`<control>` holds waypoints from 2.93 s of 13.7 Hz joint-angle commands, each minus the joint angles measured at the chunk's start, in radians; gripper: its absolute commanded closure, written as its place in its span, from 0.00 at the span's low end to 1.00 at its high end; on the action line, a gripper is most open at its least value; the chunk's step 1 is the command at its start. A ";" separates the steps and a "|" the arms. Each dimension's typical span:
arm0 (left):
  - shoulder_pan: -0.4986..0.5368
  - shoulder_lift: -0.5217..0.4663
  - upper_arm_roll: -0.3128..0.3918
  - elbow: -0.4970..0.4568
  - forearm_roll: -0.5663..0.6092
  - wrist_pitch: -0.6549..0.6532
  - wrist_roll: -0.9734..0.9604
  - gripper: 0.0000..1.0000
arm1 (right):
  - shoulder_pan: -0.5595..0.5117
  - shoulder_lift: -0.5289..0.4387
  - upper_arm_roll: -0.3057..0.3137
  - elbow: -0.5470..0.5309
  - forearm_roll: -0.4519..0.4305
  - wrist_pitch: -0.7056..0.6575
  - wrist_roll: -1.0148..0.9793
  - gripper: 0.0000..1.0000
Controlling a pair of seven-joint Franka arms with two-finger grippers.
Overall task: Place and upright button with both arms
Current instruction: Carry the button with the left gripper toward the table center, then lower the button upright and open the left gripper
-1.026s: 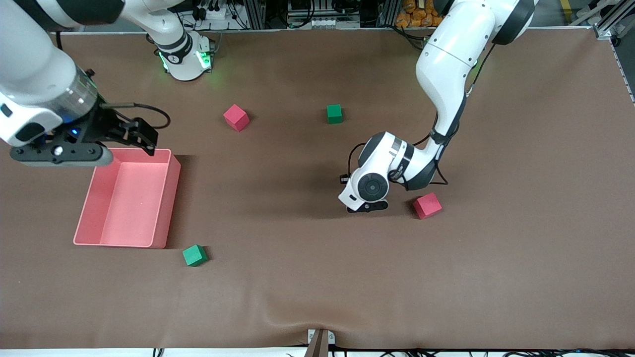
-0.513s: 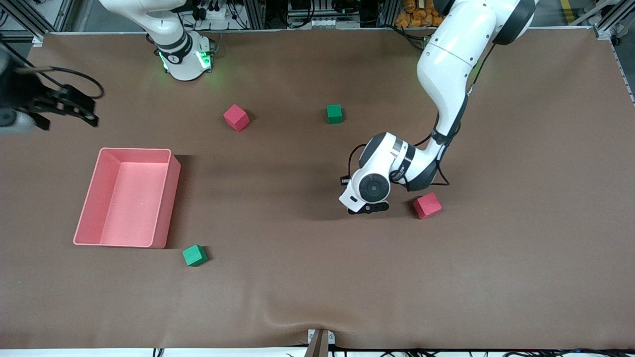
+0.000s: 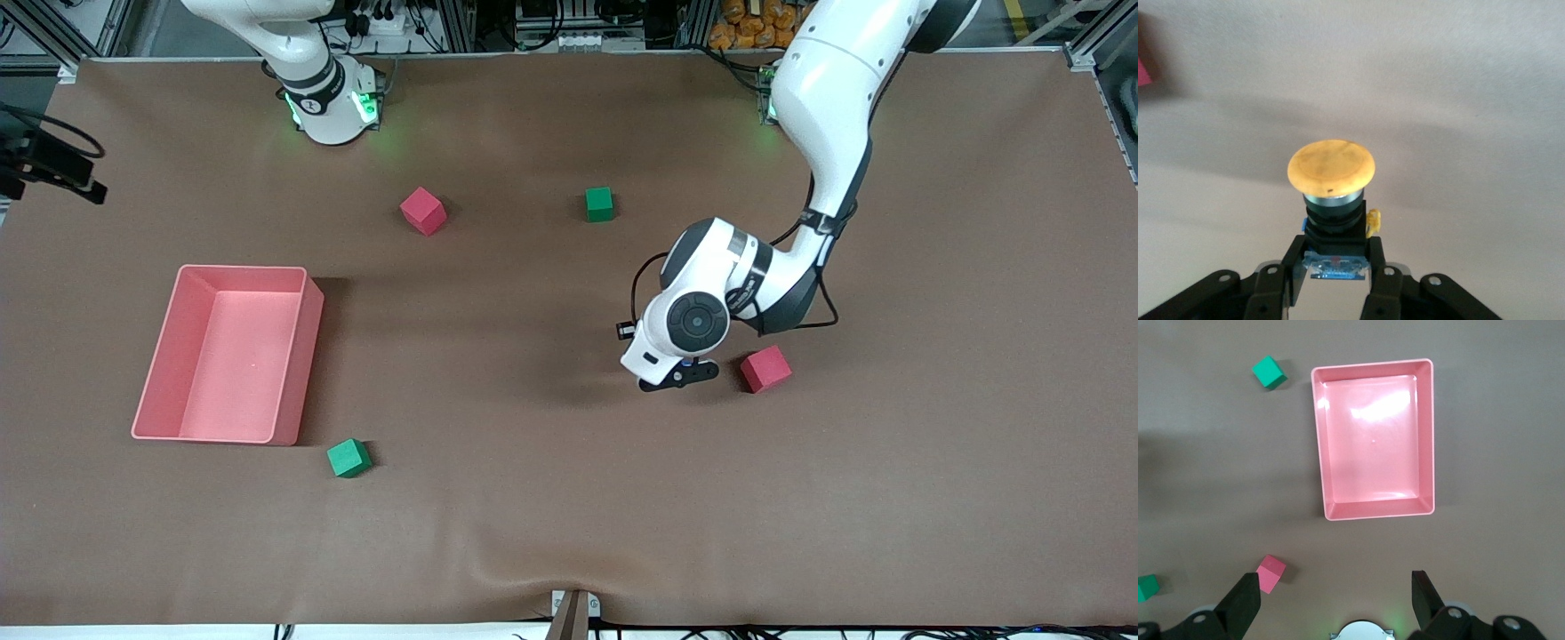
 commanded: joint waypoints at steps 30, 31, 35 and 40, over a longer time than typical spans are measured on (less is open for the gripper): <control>-0.412 0.268 0.023 0.027 1.512 0.393 -1.442 1.00 | 0.001 -0.015 0.001 -0.050 0.019 0.119 0.135 0.00; -0.412 0.276 0.027 0.027 1.518 0.393 -1.442 1.00 | -0.001 -0.015 0.001 -0.050 0.019 0.119 0.135 0.00; -0.435 0.308 0.049 0.027 1.521 0.390 -1.442 1.00 | 0.011 -0.011 0.004 -0.052 0.021 0.115 0.137 0.00; -0.441 0.306 0.042 0.024 1.504 0.388 -1.484 0.00 | 0.013 -0.011 0.007 -0.052 0.024 0.118 0.137 0.00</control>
